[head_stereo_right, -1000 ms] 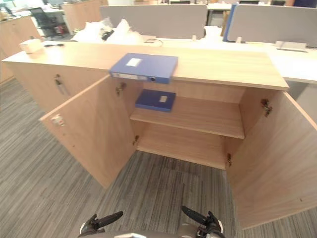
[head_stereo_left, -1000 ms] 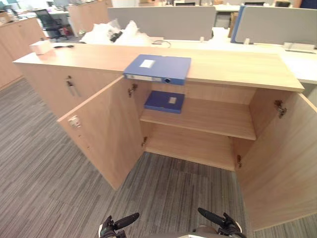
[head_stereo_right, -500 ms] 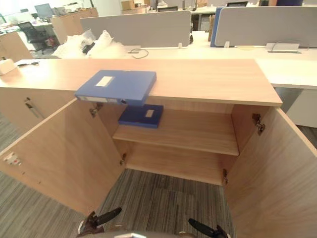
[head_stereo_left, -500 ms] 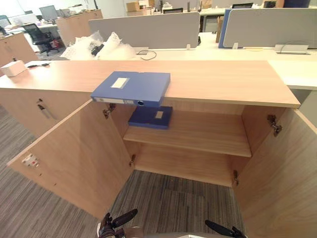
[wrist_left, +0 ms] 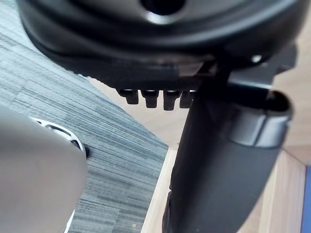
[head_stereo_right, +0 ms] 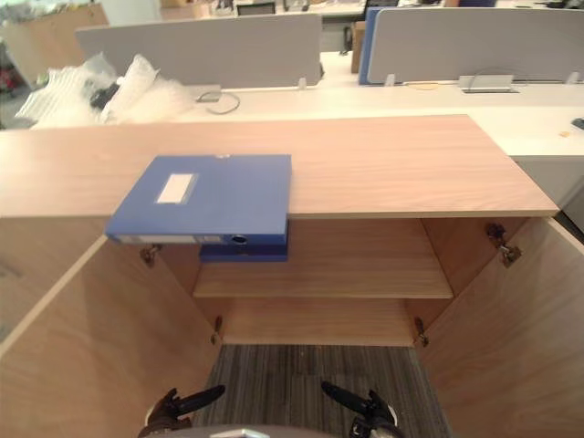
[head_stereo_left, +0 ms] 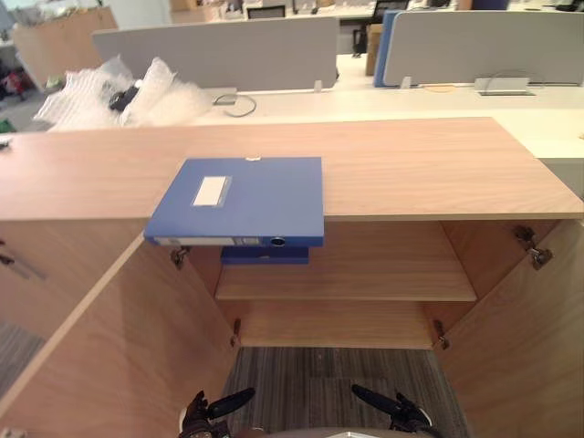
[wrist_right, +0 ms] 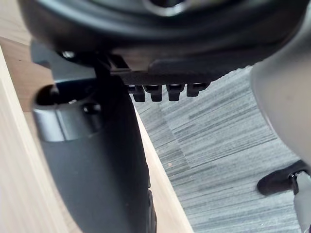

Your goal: Walk over to the cabinet, pick up the folder, carry it to the office cabinet, place the folder inside the office cabinet, then close the office cabinet door

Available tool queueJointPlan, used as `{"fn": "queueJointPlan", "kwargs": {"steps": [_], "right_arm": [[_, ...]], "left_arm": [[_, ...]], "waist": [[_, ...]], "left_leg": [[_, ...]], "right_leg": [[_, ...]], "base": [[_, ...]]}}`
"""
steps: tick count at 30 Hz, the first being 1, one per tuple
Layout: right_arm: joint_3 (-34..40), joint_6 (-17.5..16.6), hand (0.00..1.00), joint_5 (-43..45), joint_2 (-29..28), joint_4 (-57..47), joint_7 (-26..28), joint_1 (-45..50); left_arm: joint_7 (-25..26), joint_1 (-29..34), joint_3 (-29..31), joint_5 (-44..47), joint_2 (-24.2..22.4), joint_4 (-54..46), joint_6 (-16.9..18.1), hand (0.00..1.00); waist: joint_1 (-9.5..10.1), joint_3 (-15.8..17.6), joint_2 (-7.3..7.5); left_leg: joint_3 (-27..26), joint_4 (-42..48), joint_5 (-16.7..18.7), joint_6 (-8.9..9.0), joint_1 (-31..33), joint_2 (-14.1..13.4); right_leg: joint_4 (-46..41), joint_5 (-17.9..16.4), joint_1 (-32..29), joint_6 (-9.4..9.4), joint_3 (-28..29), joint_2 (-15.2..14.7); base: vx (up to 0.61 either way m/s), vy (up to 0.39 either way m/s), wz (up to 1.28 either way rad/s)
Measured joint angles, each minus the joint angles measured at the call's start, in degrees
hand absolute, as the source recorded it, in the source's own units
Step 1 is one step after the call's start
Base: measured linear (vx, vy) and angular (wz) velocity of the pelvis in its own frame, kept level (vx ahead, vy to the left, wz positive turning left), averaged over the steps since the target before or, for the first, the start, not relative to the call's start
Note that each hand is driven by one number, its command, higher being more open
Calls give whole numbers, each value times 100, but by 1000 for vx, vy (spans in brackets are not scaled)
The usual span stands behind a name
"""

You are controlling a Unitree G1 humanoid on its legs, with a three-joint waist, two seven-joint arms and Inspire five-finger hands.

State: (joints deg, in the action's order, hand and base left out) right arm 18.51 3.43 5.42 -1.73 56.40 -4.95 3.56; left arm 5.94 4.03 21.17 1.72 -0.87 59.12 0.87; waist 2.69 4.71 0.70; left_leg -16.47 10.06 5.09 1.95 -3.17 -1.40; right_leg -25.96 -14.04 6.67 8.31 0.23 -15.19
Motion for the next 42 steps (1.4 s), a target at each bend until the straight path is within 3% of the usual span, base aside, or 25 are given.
{"fn": "queueJointPlan", "kwargs": {"steps": [3, 4, 6, 7, 10, 12, 16, 23, 29, 36, 42], "right_arm": [[-78, -20, 100, -82, -14, 1, 23, -56], [-109, -35, 100, -79, 44, 4, 25, -60], [-177, -46, 100, -77, 66, 26, 24, -50], [-179, -39, 100, -77, 66, 94, 22, -28], [-173, -31, 100, -67, 283, 193, -51, 24], [-166, -8, 100, -28, 332, 193, -78, 152], [-241, -8, 100, -28, 305, 173, -92, 229], [-476, 17, 100, -37, 149, 22, -130, 359], [-627, 42, 100, -62, 45, -74, -171, 378], [-613, 26, 100, 155, 64, -46, -469, 474], [-752, -24, 100, 176, 37, 45, -678, 454]], "left_arm": [[-161, 15, 4, 260, -10, 85, 32, 100], [-198, 10, 12, 443, -13, 87, 38, 100], [-222, 38, 50, 612, 15, 90, 48, 100], [-219, 48, 51, 706, 36, 94, 65, 100], [-192, 88, 56, 1450, -114, 46, 146, 100], [-137, 273, 38, 2122, -232, -277, 232, 100], [-123, 766, -387, 3705, -279, -1197, 371, 100], [-64, 1391, -1268, 4047, -229, -2841, 362, 100], [387, 1678, -1271, 3457, -318, -4041, 367, 100], [1325, 1950, -1308, 1074, -363, -5596, 339, 100], [2531, 1992, -1532, -918, -354, -6608, 179, 100]], "waist": [[-46, -57, -74], [-76, -43, -136], [-116, -38, -99], [-138, -44, 18], [-170, -43, -186], [-168, -31, -220], [-136, -21, -34], [-33, -79, 198], [23, -40, 185], [218, -28, 181], [338, 7, 262]], "left_leg": [[-162, -351, -45, -43, -225, -39], [-148, -463, -101, -19, -257, -97], [-106, -496, -171, 55, -247, -154], [-29, -602, -234, 129, -279, -77], [182, -1013, -566, 186, -336, -165], [350, -1222, -700, 311, -414, -255], [591, -1477, -918, 352, -391, -317], [930, -1498, -983, 277, -208, -105], [1336, -1500, -1019, 218, -171, 59], [1754, -1467, -1062, 226, 18, 103], [2096, -1380, -1061, 226, 117, 199]], "right_leg": [[-725, 73, -460, -32, -109, -4], [-898, -110, -612, -95, -178, 37], [-122, -299, -536, -201, -245, 192], [225, -370, -355, -179, -443, 180], [563, -373, -194, -190, -705, 340], [669, -353, -62, -226, -903, 432], [876, -294, 27, -319, -1158, 538], [1228, -187, 227, -188, -1554, 368], [1453, -151, 563, -124, -2026, 284], [1508, -146, 679, -115, -2448, 301], [1514, -155, 829, -101, -2779, 279]], "base": [[26, 29, -43], [2, -52, -17], [-13, -182, 6], [0, -241, 16], [-20, -221, 34], [-61, -172, 42], [-57, -82, 27], [-11, 12, 29], [4, -2, 38], [6, -5, 32], [2, 3, 31]]}}
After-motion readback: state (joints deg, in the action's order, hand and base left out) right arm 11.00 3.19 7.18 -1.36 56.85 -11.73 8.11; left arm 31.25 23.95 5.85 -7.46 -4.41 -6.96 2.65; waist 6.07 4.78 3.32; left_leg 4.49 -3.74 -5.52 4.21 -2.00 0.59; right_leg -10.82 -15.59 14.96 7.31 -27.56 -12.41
